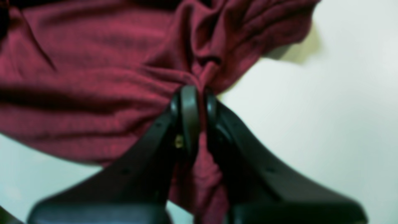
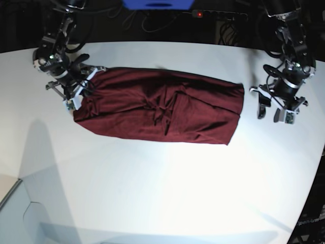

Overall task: Layout the t-shirt on the table in an organized manner, then fold the t-shirt properly
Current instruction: 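Grasp the bundle end with the right gripper and hold it, then fold the bundle end with the right gripper over toward the left gripper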

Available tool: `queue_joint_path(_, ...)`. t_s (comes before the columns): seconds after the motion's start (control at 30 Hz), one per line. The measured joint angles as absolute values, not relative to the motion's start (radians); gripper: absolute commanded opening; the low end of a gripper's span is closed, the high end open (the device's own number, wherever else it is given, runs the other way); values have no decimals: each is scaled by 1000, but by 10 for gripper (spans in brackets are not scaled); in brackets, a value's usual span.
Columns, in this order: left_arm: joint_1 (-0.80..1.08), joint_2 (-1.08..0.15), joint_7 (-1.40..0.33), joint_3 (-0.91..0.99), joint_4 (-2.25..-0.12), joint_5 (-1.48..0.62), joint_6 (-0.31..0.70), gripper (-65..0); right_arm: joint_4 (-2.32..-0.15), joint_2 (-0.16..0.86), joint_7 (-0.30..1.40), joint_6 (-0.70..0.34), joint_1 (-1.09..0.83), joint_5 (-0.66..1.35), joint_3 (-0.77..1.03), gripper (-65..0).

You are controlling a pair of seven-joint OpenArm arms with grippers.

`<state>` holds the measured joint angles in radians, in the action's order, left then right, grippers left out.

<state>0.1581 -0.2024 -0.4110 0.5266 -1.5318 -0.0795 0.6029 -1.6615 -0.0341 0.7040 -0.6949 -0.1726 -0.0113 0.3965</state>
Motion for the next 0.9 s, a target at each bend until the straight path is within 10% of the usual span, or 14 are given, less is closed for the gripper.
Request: queue_joint_path(0.9, -48, -175, -587, 519, -1390, -76, 596, -338, -1854, -59, 709, -695, -119, -10, 169, -650)
